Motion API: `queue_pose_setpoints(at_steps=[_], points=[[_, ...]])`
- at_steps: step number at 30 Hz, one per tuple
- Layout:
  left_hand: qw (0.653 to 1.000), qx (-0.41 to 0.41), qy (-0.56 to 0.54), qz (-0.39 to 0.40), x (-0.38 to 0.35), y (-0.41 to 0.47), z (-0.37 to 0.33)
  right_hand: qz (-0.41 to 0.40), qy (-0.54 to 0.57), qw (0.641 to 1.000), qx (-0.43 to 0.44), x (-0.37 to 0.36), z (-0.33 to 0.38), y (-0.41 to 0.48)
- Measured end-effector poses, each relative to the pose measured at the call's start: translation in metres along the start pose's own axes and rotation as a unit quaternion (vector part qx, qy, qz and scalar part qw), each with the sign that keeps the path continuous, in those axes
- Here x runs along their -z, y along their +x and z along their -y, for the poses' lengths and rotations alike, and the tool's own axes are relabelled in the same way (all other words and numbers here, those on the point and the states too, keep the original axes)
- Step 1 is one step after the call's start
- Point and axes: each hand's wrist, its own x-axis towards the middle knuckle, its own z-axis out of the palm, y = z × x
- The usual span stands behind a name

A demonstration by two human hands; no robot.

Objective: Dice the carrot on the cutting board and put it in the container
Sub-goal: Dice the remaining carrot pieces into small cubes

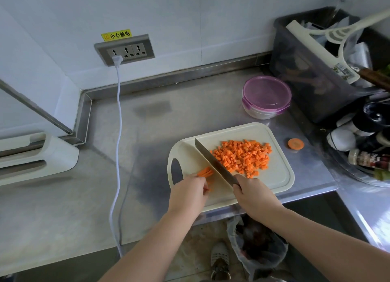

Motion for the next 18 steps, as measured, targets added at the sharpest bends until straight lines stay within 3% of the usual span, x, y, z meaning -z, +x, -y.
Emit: queue_pose_setpoints(at_steps=[7,18], points=[[0.999,0.027,-0.006,-0.046,0.0,0.012,-0.005,-0.003,-0.001,1.0,0.007,-0.001,-0.003,-0.001],[0.995,0.076,-0.061,-0.031,-0.002,0.026,-0.005,0.007,0.006,1.0,0.001,-0.004,-0.002,-0.001]])
